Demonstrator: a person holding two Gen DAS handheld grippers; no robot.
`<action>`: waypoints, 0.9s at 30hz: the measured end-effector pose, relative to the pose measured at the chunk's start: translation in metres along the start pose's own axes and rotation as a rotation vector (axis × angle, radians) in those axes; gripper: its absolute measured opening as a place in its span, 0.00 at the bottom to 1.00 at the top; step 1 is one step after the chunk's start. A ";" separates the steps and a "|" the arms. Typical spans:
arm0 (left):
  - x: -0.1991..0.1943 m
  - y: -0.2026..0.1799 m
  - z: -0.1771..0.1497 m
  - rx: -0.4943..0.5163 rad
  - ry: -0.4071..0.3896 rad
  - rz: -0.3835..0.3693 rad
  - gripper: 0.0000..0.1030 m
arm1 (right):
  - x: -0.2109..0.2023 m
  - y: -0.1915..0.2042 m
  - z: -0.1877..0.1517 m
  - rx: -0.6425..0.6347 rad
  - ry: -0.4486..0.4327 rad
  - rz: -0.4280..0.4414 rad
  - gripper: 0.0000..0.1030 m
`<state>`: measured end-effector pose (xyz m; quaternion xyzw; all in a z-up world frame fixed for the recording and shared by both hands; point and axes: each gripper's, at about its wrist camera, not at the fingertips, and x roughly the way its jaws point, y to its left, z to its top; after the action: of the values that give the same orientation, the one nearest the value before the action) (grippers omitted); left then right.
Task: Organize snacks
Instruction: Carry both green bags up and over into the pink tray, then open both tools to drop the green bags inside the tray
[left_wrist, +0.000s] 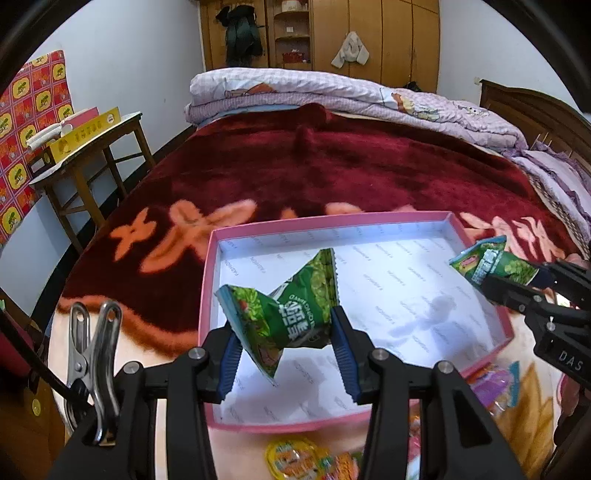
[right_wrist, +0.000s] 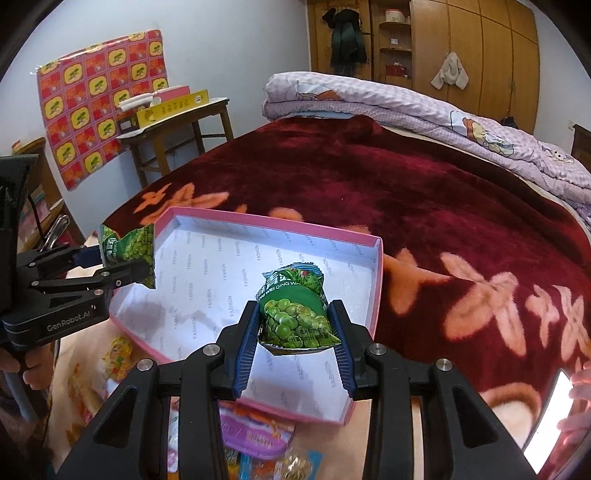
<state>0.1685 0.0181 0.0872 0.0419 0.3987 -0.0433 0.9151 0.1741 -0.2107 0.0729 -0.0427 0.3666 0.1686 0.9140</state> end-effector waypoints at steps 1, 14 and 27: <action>0.004 0.001 0.001 0.000 0.005 0.001 0.46 | 0.003 0.000 0.000 0.000 0.003 -0.001 0.38; 0.047 0.006 0.000 -0.011 0.070 -0.006 0.46 | 0.036 -0.009 0.005 0.003 0.029 -0.009 0.38; 0.052 0.005 0.002 -0.012 0.064 0.006 0.48 | 0.049 -0.013 0.004 0.014 0.046 -0.024 0.38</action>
<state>0.2058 0.0206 0.0502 0.0388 0.4281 -0.0369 0.9022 0.2140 -0.2089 0.0418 -0.0448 0.3883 0.1541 0.9075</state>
